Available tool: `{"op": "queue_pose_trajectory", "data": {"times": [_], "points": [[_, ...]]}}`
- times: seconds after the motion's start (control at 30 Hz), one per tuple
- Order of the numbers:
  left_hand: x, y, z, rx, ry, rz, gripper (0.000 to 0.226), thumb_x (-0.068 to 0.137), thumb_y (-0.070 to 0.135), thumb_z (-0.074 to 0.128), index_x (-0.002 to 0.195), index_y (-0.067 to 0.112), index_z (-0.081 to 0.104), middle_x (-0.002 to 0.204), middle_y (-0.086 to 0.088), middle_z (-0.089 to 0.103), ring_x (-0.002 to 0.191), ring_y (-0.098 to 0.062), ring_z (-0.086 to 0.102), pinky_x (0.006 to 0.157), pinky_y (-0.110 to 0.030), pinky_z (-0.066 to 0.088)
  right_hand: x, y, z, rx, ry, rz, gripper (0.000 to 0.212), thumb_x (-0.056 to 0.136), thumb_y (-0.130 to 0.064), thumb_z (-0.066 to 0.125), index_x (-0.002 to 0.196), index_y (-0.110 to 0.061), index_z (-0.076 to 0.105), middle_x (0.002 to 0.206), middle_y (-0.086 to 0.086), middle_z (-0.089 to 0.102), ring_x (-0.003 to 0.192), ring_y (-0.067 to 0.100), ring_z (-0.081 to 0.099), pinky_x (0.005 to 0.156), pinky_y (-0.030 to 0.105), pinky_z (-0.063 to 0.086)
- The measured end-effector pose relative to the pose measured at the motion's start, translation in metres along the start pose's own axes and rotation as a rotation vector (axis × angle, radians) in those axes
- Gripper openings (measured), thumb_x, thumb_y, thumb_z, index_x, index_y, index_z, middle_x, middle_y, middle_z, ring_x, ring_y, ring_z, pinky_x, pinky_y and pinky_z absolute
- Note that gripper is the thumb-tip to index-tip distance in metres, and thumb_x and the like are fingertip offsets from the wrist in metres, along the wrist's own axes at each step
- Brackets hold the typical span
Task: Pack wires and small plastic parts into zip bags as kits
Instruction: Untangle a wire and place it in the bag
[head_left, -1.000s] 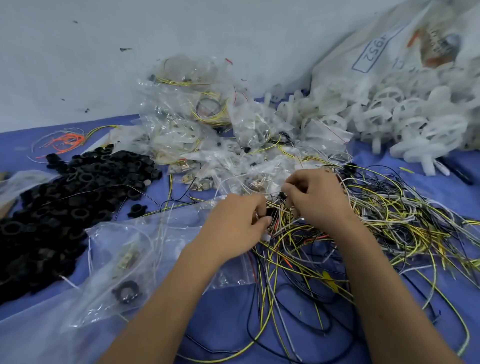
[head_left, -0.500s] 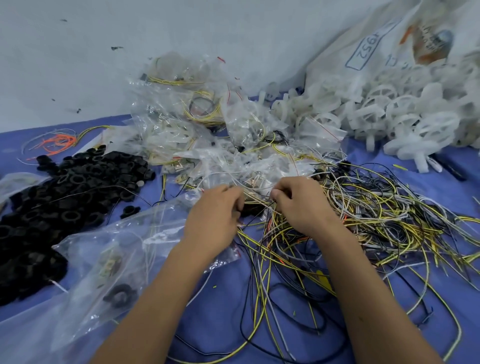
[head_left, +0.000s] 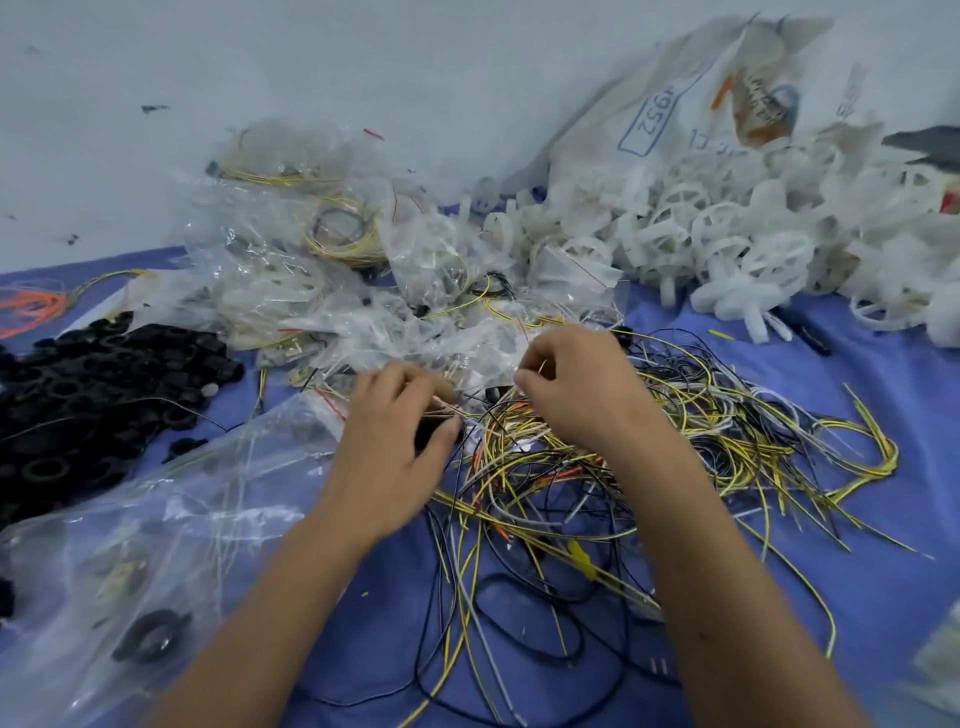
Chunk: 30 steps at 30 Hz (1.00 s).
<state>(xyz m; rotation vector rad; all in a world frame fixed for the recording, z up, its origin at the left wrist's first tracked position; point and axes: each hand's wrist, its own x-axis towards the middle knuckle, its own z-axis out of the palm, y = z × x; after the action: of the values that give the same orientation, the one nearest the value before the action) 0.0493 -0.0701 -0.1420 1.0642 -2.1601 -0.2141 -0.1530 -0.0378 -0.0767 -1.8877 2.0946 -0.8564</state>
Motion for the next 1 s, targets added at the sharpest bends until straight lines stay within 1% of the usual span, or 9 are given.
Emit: {"op": "queue_pose_trajectory", "data": {"times": [0.13,0.23,0.37,0.6,0.7,0.77,0.87,0.97,1.0], "points": [[-0.002,0.020,0.010,-0.037,-0.313,0.242,0.046,0.106,0.048,0.037,0.144,0.032,0.055,0.162,0.010,0.034,0.152,-0.015,0.020,0.124,-0.032,0.015,0.004,0.027,-0.031,-0.047,0.156,0.159,0.014,0.093,-0.016,0.063,0.091,-0.014,0.077,0.086,0.010,0.075,0.081,0.027,0.069,0.078,0.040,0.059],[-0.006,0.022,0.019,0.046,-0.486,0.268,0.053,0.104,0.059,0.026,0.151,0.041,0.045,0.165,0.020,0.028,0.156,-0.005,0.008,0.128,-0.037,0.011,0.004,0.051,-0.042,-0.263,-0.043,0.276,0.013,0.091,-0.018,0.064,0.094,-0.012,0.076,0.096,0.014,0.074,0.090,0.031,0.067,0.081,0.039,0.057],[-0.003,0.021,0.015,0.062,-0.404,0.243,0.054,0.103,0.059,0.030,0.133,0.030,0.064,0.144,0.014,0.056,0.142,-0.007,0.039,0.118,-0.037,0.031,0.000,0.052,-0.032,-0.315,-0.248,0.280,0.031,0.082,-0.040,0.078,0.085,-0.010,0.069,0.083,0.009,0.069,0.083,0.028,0.066,0.076,0.035,0.055],[-0.004,0.027,0.014,-0.073,-0.299,0.136,0.051,0.103,0.055,0.035,0.112,0.020,0.070,0.121,0.009,0.061,0.119,-0.011,0.051,0.103,-0.035,0.041,0.003,0.030,-0.002,-0.290,-0.169,0.117,0.006,0.082,-0.014,0.068,0.080,-0.011,0.064,0.082,0.013,0.066,0.080,0.033,0.065,0.068,0.032,0.051],[-0.003,0.030,0.013,-0.141,-0.077,0.039,0.037,0.102,0.049,0.042,0.098,0.019,0.063,0.108,0.008,0.054,0.106,-0.014,0.053,0.090,-0.034,0.044,0.003,0.015,0.012,-0.296,-0.171,0.041,0.024,0.080,-0.012,0.067,0.063,-0.014,0.050,0.066,0.006,0.053,0.071,0.032,0.057,0.063,0.030,0.040],[-0.001,0.030,0.012,-0.140,0.041,0.041,0.029,0.102,0.044,0.045,0.100,0.019,0.060,0.110,0.007,0.052,0.109,-0.016,0.052,0.091,-0.030,0.042,0.002,0.003,0.023,-0.298,-0.177,-0.011,0.028,0.080,-0.009,0.064,0.060,-0.015,0.045,0.064,0.004,0.046,0.073,0.035,0.056,0.064,0.031,0.039],[-0.001,0.025,0.012,-0.143,-0.001,0.047,0.038,0.103,0.047,0.042,0.123,0.019,0.057,0.135,0.006,0.049,0.130,-0.012,0.044,0.108,-0.027,0.034,0.000,-0.014,0.037,-0.312,-0.185,-0.113,0.029,0.079,-0.009,0.062,0.061,-0.015,0.041,0.066,0.010,0.051,0.084,0.038,0.064,0.063,0.033,0.038],[-0.005,0.023,0.015,-0.143,-0.140,0.035,0.052,0.103,0.054,0.035,0.141,0.021,0.047,0.148,0.008,0.043,0.139,-0.009,0.038,0.114,-0.031,0.032,-0.001,-0.015,0.035,-0.224,-0.213,-0.156,0.004,0.082,-0.010,0.063,0.087,-0.010,0.062,0.094,0.016,0.068,0.094,0.037,0.064,0.069,0.033,0.040],[-0.006,0.023,0.016,-0.127,-0.167,0.036,0.054,0.103,0.056,0.034,0.143,0.022,0.046,0.149,0.009,0.043,0.140,-0.009,0.038,0.115,-0.034,0.033,-0.001,-0.011,0.031,-0.174,-0.235,-0.149,0.013,0.085,-0.012,0.065,0.097,-0.008,0.066,0.098,0.014,0.069,0.095,0.034,0.064,0.071,0.032,0.041]]}}
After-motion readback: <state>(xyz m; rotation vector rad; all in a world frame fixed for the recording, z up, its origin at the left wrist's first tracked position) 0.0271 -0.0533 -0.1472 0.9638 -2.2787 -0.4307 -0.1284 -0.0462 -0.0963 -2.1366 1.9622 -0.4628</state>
